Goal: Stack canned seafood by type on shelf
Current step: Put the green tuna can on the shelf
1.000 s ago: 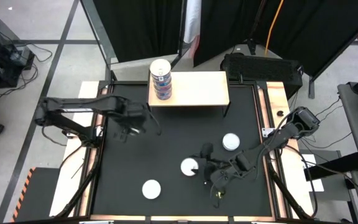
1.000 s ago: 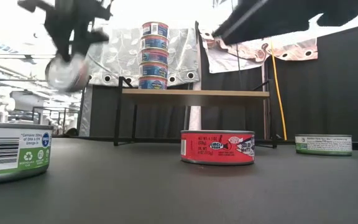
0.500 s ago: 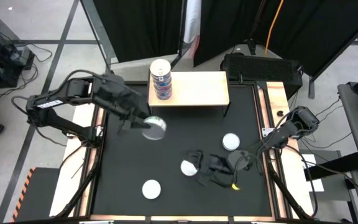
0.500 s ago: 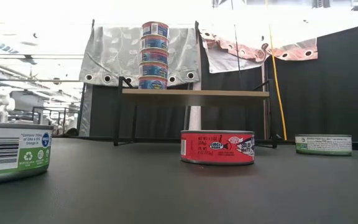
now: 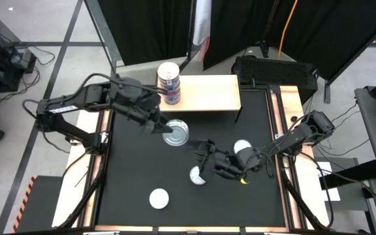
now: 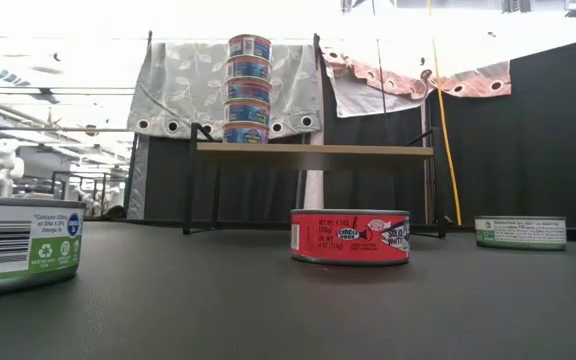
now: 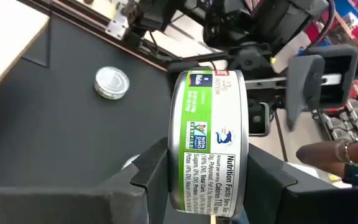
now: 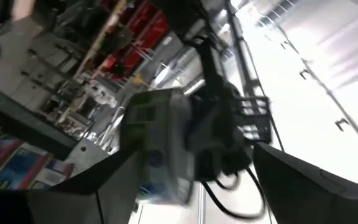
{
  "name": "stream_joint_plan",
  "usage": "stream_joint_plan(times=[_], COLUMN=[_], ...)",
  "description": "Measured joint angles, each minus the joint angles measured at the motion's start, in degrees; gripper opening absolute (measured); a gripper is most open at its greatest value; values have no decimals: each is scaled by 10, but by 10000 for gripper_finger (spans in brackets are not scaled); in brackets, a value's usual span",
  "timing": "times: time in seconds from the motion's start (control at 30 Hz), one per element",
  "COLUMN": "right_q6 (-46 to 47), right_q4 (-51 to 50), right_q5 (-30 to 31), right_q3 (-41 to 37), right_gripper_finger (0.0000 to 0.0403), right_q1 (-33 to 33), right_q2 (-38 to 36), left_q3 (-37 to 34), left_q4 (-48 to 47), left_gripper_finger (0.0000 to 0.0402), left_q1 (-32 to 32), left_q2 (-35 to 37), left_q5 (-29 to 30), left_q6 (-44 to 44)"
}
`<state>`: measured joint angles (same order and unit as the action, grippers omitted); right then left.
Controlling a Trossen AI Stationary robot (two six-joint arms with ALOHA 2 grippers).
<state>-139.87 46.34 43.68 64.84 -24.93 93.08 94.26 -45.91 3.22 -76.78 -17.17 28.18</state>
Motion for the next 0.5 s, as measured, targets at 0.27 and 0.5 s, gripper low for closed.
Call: stream_joint_plan(times=[0.27, 0.5], right_q6=[16, 7], right_q4=[-33, 3], right_q5=[25, 26], right_q3=[5, 5], right_gripper_finger=[293, 293], right_q1=[16, 25], right_q2=[30, 53], left_q3=[0, 0], left_q4=[8, -18], left_gripper_finger=[157, 157], left_q1=[-1, 0], left_q2=[-10, -9], left_q5=[-19, -45], left_q6=[-15, -17])
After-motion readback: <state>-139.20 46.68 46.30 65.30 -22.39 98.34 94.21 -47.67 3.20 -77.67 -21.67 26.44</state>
